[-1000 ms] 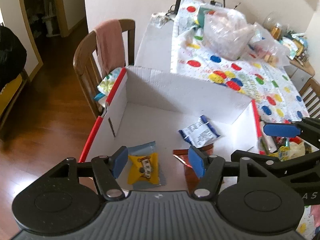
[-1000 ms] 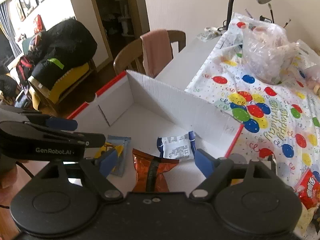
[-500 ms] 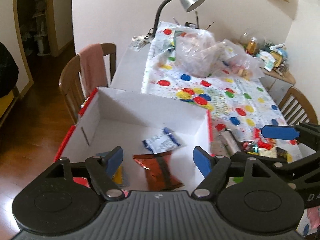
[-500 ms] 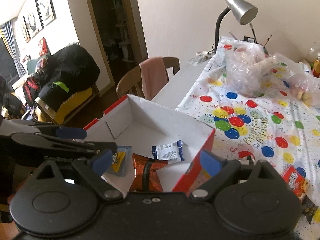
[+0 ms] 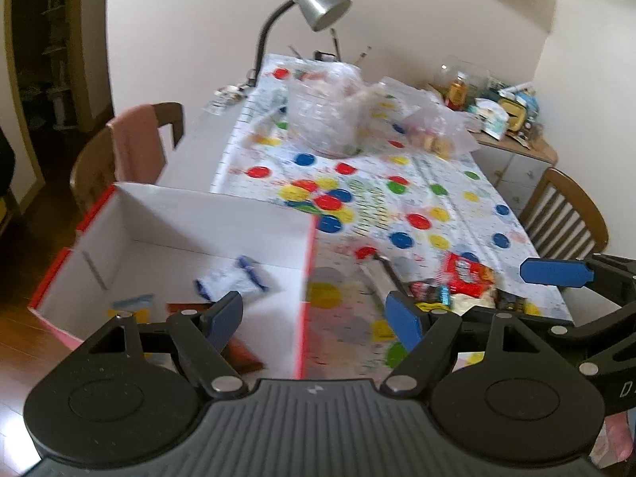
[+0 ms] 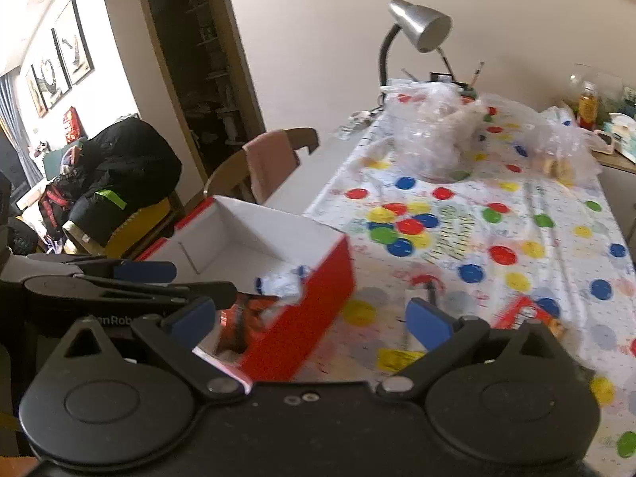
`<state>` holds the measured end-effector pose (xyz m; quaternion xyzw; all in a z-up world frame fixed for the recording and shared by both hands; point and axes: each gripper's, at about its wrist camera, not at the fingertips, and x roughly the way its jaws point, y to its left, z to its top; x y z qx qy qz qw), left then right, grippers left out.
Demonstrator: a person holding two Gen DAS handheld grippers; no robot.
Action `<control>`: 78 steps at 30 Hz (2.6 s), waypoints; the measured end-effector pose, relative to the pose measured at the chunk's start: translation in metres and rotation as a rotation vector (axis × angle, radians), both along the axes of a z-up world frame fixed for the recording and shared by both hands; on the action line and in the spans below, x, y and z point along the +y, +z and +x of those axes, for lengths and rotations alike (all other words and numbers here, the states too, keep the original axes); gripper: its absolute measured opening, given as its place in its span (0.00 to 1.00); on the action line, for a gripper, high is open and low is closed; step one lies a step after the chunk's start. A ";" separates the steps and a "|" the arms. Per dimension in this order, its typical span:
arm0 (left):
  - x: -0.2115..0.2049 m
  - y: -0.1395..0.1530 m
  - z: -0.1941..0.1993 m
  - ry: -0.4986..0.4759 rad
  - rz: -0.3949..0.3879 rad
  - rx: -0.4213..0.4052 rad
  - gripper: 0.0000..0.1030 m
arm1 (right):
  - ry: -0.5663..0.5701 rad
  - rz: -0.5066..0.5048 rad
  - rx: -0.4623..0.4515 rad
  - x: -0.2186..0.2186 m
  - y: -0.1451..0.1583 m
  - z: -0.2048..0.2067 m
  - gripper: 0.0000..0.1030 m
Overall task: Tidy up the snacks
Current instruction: 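Move both open tools back over the snack pile, then grasp the black candy packet with right tool while left tool grasps green-lidded cup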
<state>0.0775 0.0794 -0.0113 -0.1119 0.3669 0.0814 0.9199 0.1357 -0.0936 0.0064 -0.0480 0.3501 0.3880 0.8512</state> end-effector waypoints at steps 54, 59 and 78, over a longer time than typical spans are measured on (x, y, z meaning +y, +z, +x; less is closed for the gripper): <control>-0.149 -0.164 0.148 -0.252 0.041 0.343 0.54 | 0.144 -0.390 0.102 -0.157 -0.168 0.188 0.63; -0.149 -0.164 0.147 -0.251 0.062 0.338 0.44 | 0.148 -0.398 0.107 -0.157 -0.172 0.184 0.49; -0.145 -0.158 0.125 -0.197 0.017 0.332 0.33 | -0.005 -0.334 0.118 -0.173 -0.155 0.144 0.35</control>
